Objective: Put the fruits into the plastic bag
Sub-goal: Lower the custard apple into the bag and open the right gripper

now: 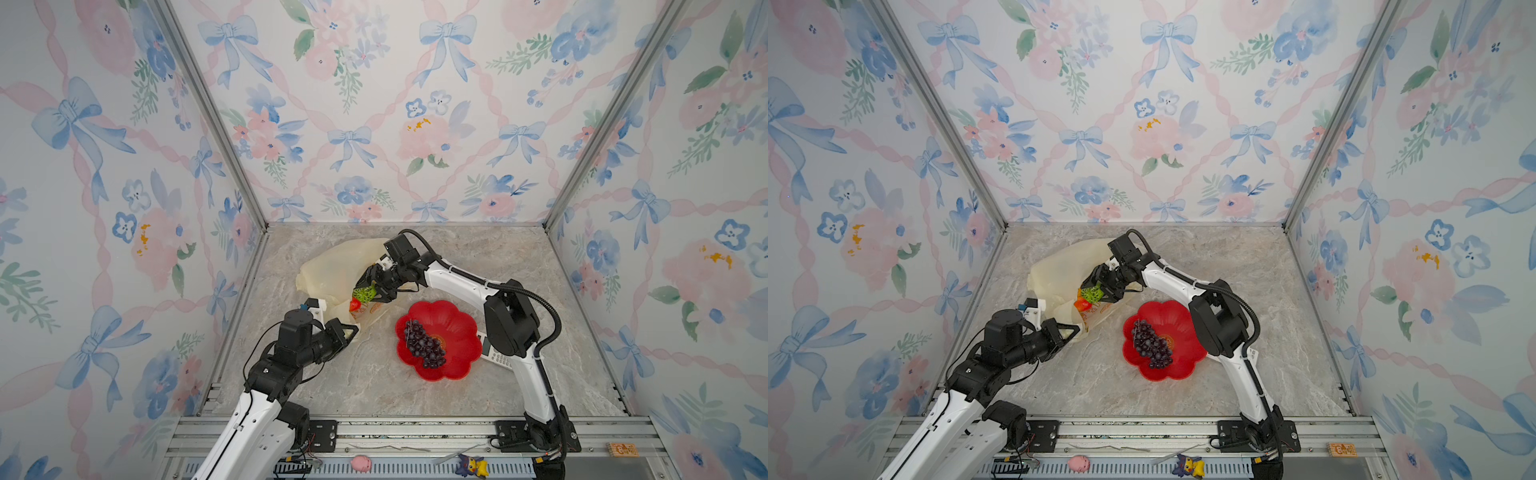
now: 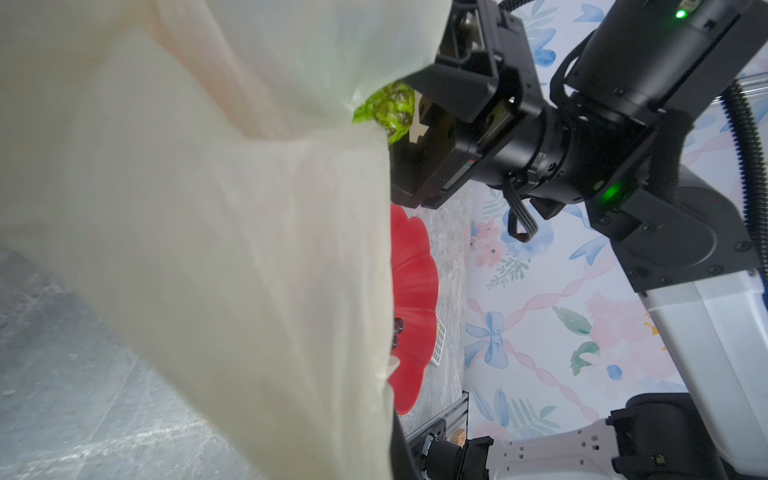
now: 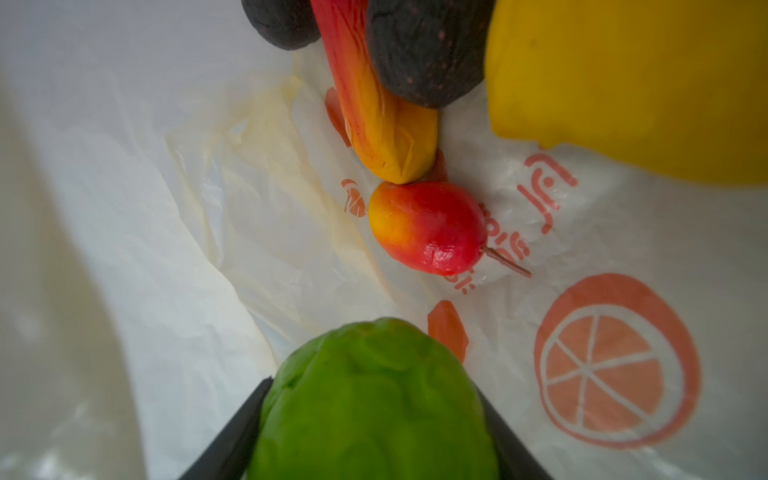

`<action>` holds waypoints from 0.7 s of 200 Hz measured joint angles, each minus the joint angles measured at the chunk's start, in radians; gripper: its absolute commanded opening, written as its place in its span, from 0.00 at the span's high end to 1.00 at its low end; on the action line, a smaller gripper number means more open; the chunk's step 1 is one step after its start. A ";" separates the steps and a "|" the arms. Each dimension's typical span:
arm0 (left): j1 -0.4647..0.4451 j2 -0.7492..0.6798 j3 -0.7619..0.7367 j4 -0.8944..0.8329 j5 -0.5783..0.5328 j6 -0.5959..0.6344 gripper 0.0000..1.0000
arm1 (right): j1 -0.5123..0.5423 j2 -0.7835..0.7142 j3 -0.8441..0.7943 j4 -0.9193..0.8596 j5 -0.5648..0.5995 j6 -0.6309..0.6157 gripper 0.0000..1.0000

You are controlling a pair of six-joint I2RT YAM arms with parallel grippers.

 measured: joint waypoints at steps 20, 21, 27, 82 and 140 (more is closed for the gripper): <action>0.000 0.000 0.000 0.000 0.000 0.000 1.00 | 0.000 0.036 0.033 0.004 -0.002 0.009 0.48; 0.000 0.000 0.000 0.000 0.000 0.000 1.00 | 0.000 0.038 0.035 0.005 -0.002 0.009 0.48; 0.000 0.000 0.000 0.000 0.000 0.000 1.00 | 0.000 0.049 0.046 0.006 -0.002 0.013 0.48; 0.000 -0.001 0.000 0.000 -0.003 0.000 1.00 | 0.000 0.144 0.144 0.021 -0.002 0.057 0.44; 0.003 -0.007 0.000 0.000 -0.009 0.000 1.00 | -0.002 0.182 0.172 0.036 0.000 0.095 0.27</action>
